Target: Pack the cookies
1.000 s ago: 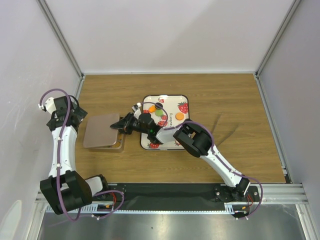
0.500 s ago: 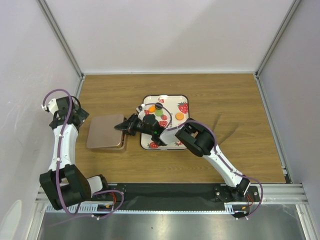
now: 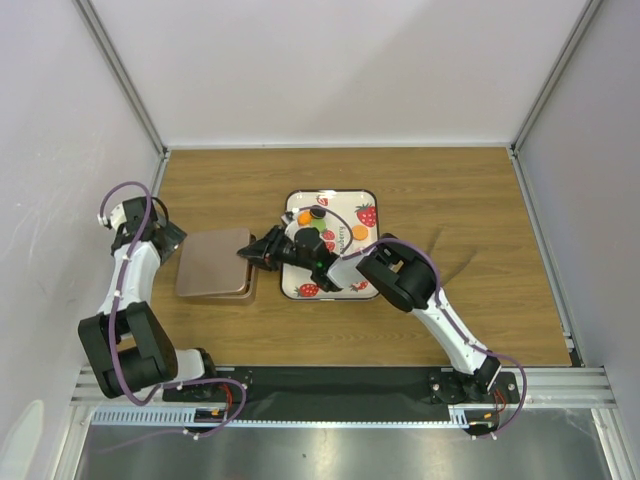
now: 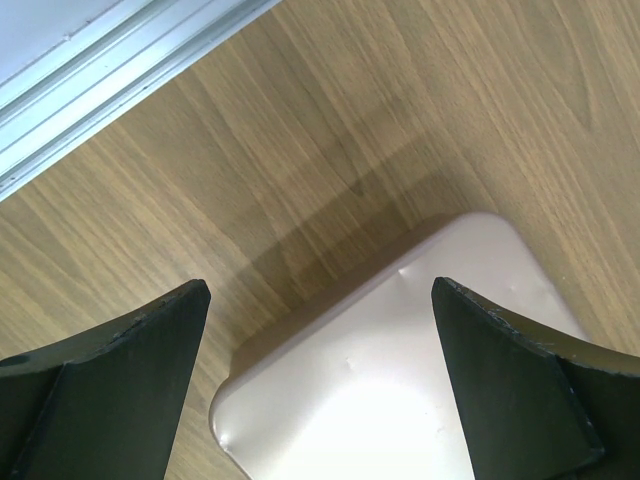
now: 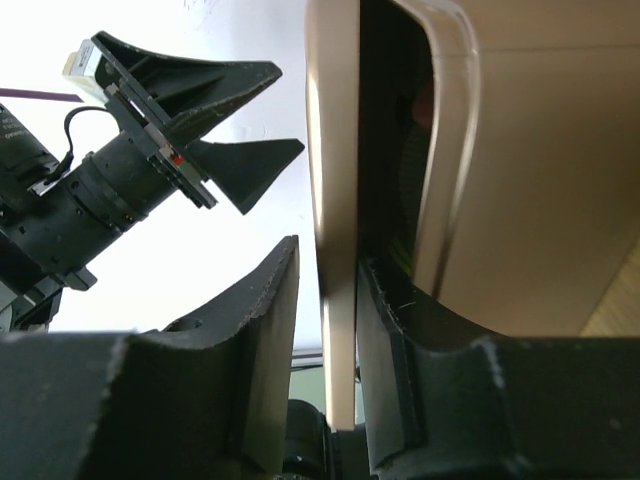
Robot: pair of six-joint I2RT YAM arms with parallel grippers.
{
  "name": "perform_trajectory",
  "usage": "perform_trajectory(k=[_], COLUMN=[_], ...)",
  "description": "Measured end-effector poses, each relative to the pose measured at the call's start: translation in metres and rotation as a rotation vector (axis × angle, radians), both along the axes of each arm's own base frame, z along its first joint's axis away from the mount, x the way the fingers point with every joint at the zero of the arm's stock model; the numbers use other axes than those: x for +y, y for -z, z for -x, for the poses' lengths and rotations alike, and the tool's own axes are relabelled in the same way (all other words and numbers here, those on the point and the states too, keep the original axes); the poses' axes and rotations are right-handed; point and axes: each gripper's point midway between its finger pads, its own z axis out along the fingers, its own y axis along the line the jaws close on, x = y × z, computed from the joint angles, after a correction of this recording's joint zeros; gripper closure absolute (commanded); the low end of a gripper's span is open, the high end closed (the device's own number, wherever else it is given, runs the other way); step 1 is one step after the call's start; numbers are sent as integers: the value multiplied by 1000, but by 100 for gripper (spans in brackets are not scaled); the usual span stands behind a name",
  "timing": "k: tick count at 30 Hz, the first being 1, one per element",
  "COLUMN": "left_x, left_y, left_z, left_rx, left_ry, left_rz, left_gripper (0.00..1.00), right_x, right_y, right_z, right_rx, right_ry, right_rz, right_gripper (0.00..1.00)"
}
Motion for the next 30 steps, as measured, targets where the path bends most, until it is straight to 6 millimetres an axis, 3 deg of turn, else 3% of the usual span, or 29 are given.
perform_trajectory(k=[17,30], left_x=[-6,-13], left_y=[18,27], left_z=[-21,-37], left_rx=[-17,-44], left_ry=[35,87], left_rz=[55,100], left_gripper=[0,0], right_x=[-38,-46], right_y=[8,16], right_z=[3,1], right_rx=[28,11], right_ry=[34,41], right_rz=[37,92], right_gripper=[66,62])
